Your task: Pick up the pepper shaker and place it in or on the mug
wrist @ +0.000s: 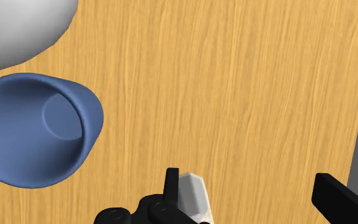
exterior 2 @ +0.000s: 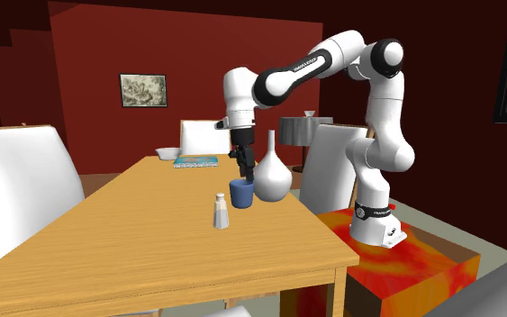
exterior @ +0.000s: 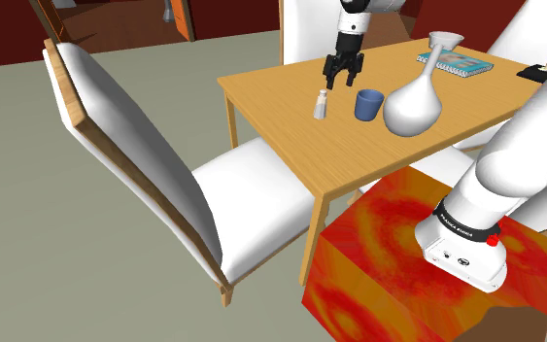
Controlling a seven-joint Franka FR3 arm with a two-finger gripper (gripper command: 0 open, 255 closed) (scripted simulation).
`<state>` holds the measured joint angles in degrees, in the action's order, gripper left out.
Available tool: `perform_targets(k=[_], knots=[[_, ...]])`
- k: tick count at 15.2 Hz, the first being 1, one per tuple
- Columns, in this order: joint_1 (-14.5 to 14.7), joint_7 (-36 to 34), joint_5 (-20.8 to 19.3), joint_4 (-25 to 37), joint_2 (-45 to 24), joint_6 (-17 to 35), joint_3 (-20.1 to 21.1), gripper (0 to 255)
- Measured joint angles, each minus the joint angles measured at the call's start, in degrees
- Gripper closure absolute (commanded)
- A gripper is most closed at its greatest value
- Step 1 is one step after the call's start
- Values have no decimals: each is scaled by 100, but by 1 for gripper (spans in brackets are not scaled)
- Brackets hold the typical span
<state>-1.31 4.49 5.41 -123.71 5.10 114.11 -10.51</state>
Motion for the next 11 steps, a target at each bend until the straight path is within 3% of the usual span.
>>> perform_targets(k=[6, 11], knots=[[-128, 378, 348, 1127, -1304, 253, -120, 0], [-134, 448, 452, 1079, -1583, 589, -98, 0]])
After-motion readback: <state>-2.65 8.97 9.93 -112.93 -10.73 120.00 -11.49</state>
